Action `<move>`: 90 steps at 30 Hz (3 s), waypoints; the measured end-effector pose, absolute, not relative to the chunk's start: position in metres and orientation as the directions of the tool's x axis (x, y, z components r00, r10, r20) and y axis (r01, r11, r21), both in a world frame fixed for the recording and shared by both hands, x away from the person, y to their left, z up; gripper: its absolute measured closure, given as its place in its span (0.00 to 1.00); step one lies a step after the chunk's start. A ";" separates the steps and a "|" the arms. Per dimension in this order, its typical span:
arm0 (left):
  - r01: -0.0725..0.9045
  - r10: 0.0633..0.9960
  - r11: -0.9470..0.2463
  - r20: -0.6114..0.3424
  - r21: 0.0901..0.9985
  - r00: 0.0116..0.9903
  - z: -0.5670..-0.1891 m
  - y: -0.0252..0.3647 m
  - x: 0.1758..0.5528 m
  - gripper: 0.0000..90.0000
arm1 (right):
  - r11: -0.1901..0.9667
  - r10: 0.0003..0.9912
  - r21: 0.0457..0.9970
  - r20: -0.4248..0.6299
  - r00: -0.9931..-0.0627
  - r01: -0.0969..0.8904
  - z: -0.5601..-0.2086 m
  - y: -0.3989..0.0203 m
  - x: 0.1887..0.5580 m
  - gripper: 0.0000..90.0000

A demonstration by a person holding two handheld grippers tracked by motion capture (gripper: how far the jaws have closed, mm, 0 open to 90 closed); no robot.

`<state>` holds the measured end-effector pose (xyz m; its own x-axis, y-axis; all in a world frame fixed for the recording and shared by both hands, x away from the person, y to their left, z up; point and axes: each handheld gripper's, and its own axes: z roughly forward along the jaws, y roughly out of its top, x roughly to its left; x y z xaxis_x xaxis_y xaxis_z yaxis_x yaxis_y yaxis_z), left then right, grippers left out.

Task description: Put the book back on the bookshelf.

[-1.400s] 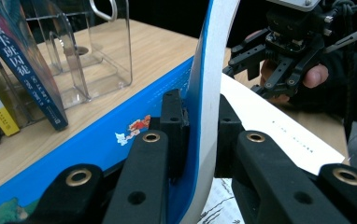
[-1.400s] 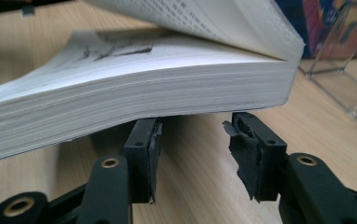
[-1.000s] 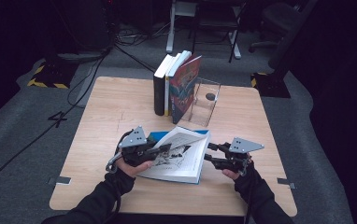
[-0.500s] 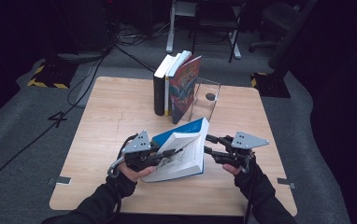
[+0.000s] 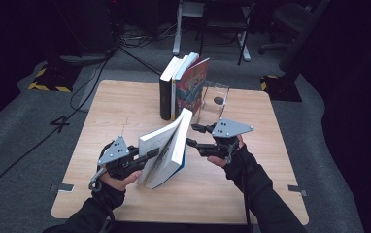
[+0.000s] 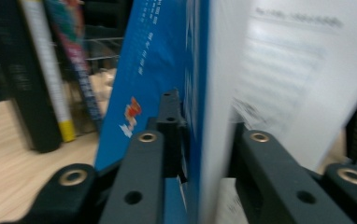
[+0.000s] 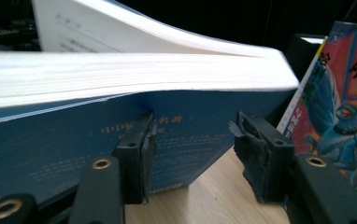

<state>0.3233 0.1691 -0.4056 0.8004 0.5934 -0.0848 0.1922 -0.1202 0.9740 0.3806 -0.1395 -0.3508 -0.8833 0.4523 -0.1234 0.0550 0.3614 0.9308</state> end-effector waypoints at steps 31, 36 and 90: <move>0.222 0.338 -0.108 -0.174 0.969 0.925 -0.414 0.104 0.355 0.87 | 0.296 0.453 0.955 -0.119 -0.884 0.023 -0.371 -0.191 0.366 0.45; 0.219 0.321 -0.116 -0.172 0.969 0.931 -0.413 0.090 0.357 0.87 | 0.300 0.480 0.954 -0.152 -0.864 -0.001 -0.361 -0.204 0.354 0.45; 0.110 0.377 -0.506 0.104 0.856 0.920 -0.462 0.085 0.289 0.38 | 0.376 0.413 0.924 -0.096 -0.905 0.073 -0.417 -0.185 0.332 0.45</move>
